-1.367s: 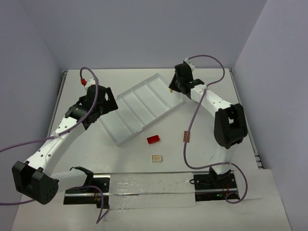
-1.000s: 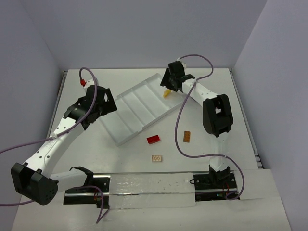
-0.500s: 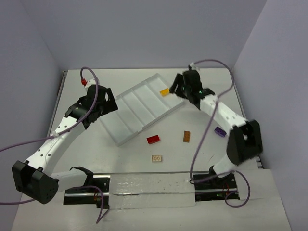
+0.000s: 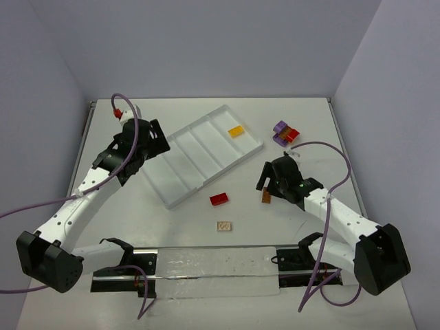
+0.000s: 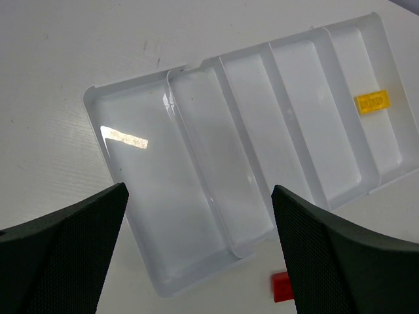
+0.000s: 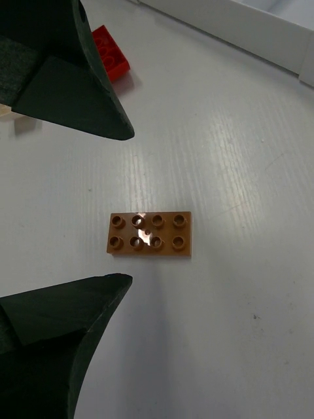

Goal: Sort the legos into containers by color

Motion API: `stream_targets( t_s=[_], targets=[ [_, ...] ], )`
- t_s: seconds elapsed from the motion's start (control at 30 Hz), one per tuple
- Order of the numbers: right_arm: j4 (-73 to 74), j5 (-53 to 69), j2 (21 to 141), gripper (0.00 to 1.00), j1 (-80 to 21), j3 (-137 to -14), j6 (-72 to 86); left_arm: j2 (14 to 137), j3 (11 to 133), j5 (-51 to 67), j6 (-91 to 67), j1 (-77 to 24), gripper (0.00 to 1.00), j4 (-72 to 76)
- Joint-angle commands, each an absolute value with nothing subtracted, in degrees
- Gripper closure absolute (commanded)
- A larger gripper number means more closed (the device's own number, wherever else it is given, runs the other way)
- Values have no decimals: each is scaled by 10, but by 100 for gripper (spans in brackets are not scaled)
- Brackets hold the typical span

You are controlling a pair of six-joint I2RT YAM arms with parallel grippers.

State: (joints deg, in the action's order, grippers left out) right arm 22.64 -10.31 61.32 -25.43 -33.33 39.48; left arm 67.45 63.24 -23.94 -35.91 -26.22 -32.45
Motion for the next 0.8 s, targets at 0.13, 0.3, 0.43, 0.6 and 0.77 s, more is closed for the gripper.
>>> stream_targets(
  t_s=[0.13, 0.3, 0.43, 0.6, 0.77],
  targets=[
    [188, -128, 689, 21, -261, -336, 366, 696, 647, -234, -377, -266, 1, -303],
    [171, -125, 716, 26, -271, -333, 358, 694, 644, -244, -383, -266, 1, -306],
    [177, -127, 742, 37, -276, -341, 362, 695, 644, -244, -386, -266, 1, -308],
    [190, -143, 766, 43, -290, -357, 367, 696, 645, -241, -388, -266, 1, -307],
    [195, -156, 792, 40, -309, -374, 367, 692, 651, -251, -387, -266, 1, -309]
  ],
)
